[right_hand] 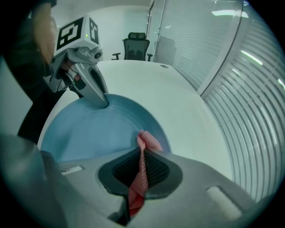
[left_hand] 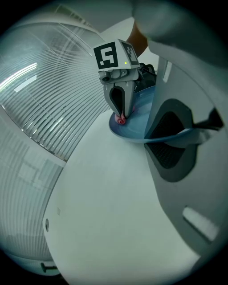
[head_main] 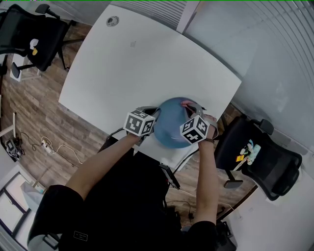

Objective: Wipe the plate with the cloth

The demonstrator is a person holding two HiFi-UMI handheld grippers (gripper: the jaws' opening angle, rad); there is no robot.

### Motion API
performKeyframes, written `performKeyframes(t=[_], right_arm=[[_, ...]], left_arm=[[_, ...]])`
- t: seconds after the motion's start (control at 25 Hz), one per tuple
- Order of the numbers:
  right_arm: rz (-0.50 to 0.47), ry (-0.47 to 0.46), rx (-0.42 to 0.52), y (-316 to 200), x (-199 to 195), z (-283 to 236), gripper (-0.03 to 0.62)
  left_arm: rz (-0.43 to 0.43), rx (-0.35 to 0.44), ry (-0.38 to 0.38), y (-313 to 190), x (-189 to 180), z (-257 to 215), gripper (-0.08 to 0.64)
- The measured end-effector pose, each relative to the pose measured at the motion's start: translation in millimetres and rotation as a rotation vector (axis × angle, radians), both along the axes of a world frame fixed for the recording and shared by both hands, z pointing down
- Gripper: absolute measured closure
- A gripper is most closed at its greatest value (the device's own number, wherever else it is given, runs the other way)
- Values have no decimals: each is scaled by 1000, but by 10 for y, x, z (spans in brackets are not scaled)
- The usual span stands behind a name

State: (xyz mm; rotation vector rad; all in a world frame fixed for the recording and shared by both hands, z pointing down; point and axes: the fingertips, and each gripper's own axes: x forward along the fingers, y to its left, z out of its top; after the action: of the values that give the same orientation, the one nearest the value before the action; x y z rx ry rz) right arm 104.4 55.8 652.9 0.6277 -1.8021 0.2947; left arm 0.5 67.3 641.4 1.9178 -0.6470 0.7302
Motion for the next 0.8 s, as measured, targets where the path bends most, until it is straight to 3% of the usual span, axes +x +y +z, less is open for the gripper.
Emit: performKeyframes(t=[0.4, 0.8], right_arm=[[111, 5, -44, 361, 255, -25, 572], [220, -20, -114, 885, 268, -15, 572]], left_arm=[[-22, 4, -6, -7, -12, 4, 546], [-35, -6, -8, -7, -5, 30, 545]])
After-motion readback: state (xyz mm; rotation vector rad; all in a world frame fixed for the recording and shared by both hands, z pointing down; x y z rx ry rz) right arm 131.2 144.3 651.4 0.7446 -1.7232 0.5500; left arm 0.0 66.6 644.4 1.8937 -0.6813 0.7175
